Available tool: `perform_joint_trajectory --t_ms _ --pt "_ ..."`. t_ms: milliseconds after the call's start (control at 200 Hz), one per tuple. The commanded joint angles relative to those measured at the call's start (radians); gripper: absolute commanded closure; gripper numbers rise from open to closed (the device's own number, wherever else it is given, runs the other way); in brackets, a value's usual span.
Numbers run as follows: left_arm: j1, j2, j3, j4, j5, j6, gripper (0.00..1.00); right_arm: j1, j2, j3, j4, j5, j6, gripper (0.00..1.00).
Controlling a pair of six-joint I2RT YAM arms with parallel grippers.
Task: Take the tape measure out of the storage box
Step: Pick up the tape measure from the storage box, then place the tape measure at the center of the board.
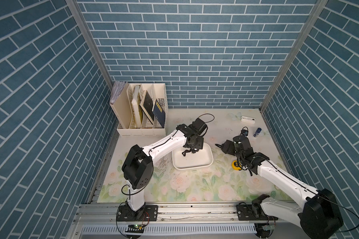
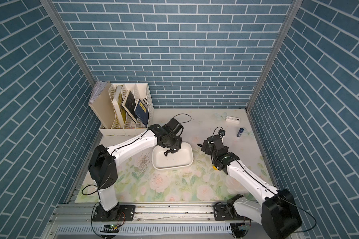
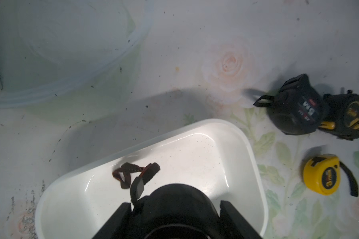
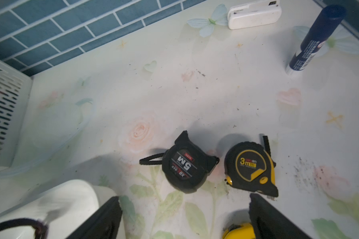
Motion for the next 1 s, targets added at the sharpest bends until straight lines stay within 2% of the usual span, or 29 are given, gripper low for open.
perform_joint_trajectory --t_ms 0,115,275,465,680,995 --pt "0.012 -0.017 0.034 0.059 0.044 -0.02 1.0 -0.004 -0.114 -0.074 0.168 -0.147 -0.037 0.02" --pt "0.012 -0.008 0.042 0.119 0.094 -0.043 1.0 -0.004 -0.176 -0.142 0.279 -0.251 -0.036 0.03" --pt "0.012 -0.009 0.049 0.205 0.156 -0.072 1.0 -0.004 -0.161 -0.206 0.455 -0.384 -0.015 0.03" --pt "0.012 -0.022 0.048 0.259 0.168 -0.092 1.0 -0.004 -0.13 -0.249 0.618 -0.521 0.003 0.04" --pt "0.012 -0.021 0.069 0.306 0.184 -0.111 1.0 0.001 -0.112 -0.278 0.733 -0.602 0.029 0.04" --pt "0.012 -0.029 0.063 0.371 0.235 -0.15 1.0 0.016 -0.038 -0.263 0.841 -0.611 0.029 0.06"
